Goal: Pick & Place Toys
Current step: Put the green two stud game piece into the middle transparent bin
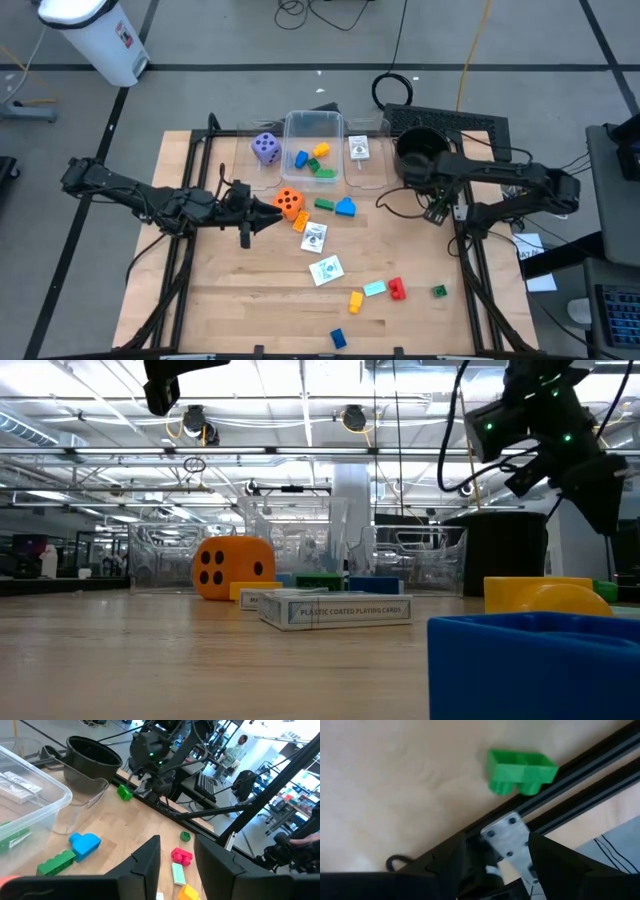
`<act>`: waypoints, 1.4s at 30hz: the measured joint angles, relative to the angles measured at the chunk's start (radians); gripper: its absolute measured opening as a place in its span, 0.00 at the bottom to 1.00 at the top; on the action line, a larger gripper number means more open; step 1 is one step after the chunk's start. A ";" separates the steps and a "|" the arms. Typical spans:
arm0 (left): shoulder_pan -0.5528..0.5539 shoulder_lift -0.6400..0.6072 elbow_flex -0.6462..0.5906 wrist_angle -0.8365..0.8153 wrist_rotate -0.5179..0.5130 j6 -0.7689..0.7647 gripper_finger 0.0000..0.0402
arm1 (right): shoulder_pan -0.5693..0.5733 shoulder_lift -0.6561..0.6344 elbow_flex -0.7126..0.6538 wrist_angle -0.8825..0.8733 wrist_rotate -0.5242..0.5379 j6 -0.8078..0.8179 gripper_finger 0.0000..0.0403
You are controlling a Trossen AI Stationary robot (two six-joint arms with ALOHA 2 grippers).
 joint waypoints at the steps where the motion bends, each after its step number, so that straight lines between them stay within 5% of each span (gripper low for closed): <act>1: 0.000 0.000 0.000 0.000 0.000 0.000 0.30 | -0.010 0.007 -0.002 0.005 0.016 0.000 0.52; 17: 0.007 0.000 0.000 0.000 -0.001 0.014 0.30 | -0.110 0.095 -0.092 0.061 0.174 0.203 0.51; 30: 0.063 0.000 0.000 -0.001 -0.001 0.008 0.30 | -0.110 0.095 -0.110 0.188 0.173 0.202 0.30; 42: 0.083 0.000 0.000 -0.001 -0.001 0.008 0.30 | -0.110 0.095 -0.135 0.241 0.169 0.191 0.26</act>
